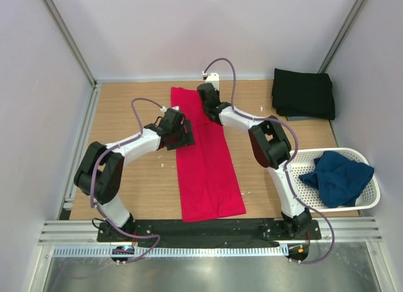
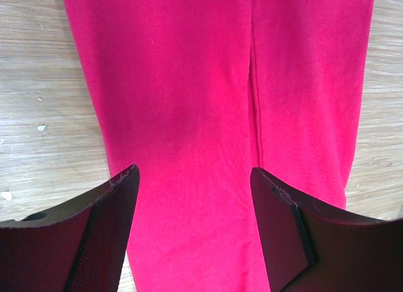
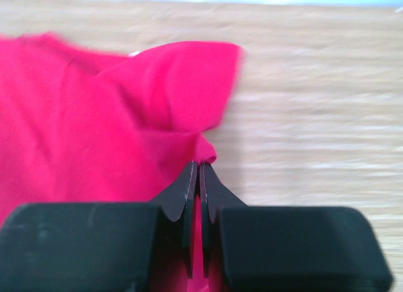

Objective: Fold and stack the t-shirts
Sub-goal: Fold the tshirt

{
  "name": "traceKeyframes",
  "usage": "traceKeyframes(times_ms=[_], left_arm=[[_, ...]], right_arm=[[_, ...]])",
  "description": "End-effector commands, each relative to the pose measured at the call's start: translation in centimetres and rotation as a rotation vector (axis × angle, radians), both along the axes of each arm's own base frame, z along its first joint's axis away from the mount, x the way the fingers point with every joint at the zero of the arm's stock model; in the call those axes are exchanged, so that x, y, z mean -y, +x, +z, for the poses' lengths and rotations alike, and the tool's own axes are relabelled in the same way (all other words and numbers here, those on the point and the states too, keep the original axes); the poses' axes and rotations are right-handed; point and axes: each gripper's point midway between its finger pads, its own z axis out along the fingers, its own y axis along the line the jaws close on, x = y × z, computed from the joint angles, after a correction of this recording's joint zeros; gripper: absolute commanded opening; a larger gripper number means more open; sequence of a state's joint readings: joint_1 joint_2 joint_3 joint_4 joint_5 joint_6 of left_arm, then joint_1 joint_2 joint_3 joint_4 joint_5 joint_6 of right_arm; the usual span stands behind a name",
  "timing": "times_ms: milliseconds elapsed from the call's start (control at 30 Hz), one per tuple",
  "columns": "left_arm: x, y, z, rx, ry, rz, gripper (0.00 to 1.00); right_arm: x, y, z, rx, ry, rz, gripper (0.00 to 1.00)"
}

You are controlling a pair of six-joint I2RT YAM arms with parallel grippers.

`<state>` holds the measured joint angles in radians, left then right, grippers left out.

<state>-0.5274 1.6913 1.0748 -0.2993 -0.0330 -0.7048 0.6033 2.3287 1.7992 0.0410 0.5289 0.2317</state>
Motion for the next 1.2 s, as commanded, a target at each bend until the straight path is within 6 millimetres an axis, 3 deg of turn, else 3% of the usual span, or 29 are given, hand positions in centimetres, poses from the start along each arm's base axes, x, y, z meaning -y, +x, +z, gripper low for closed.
traceKeyframes(times_ms=[0,167,533,633,700,733,800,967,1167], left_arm=[[0.3,0.5,-0.1,0.021,-0.021,0.018,0.72],[0.0,0.1,-0.4,0.014,-0.021,0.025,0.72],[-0.3,-0.3,-0.4,0.013,-0.02,0.038,0.72],[-0.5,-0.4,-0.5,0.012,-0.019,0.044,0.72],[-0.6,-0.5,-0.4,0.017,-0.016,0.047,0.72],[-0.7,-0.5,-0.3,0.02,-0.014,0.048,0.72],[-0.7,-0.3,0.2,0.035,-0.016,0.045,0.72],[-0.7,0.4,2.0,0.076,-0.017,0.043,0.73],[-0.5,0.6,2.8,0.089,-0.032,0.041,0.73]], right_arm=[[3.0,2.0,8.9,0.162,-0.015,-0.122,0.08],[1.9,2.2,9.4,0.16,-0.005,-0.066,0.08],[-2.9,0.3,4.0,0.048,-0.013,0.185,0.08],[-3.6,0.2,2.6,0.016,-0.022,0.232,0.17],[-4.1,-0.3,1.2,-0.039,-0.026,0.259,0.2],[-4.4,0.0,1.8,-0.038,-0.017,0.266,0.21],[-4.7,-0.4,0.2,-0.107,-0.012,0.3,0.21],[-6.6,-1.2,0.9,-0.186,0.107,0.424,0.28],[-5.5,-1.1,1.4,-0.277,0.191,0.401,0.45]])
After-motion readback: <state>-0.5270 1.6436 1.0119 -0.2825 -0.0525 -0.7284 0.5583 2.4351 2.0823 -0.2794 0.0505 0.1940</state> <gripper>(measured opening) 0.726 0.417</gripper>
